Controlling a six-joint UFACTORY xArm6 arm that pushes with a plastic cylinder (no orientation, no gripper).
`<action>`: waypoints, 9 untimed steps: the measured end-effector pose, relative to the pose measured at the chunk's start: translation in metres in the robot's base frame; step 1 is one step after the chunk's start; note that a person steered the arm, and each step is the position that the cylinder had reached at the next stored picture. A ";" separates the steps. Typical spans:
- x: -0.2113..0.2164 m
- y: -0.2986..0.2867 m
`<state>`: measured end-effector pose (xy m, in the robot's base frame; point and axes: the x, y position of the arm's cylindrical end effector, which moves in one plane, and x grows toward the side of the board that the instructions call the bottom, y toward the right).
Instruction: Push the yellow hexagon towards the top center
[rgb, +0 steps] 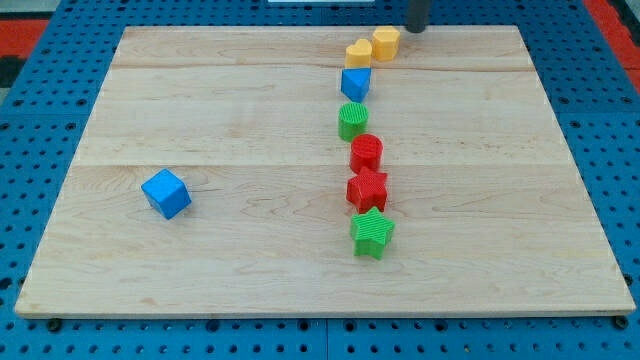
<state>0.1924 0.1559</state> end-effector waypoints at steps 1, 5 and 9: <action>0.000 0.036; 0.038 -0.028; 0.038 -0.102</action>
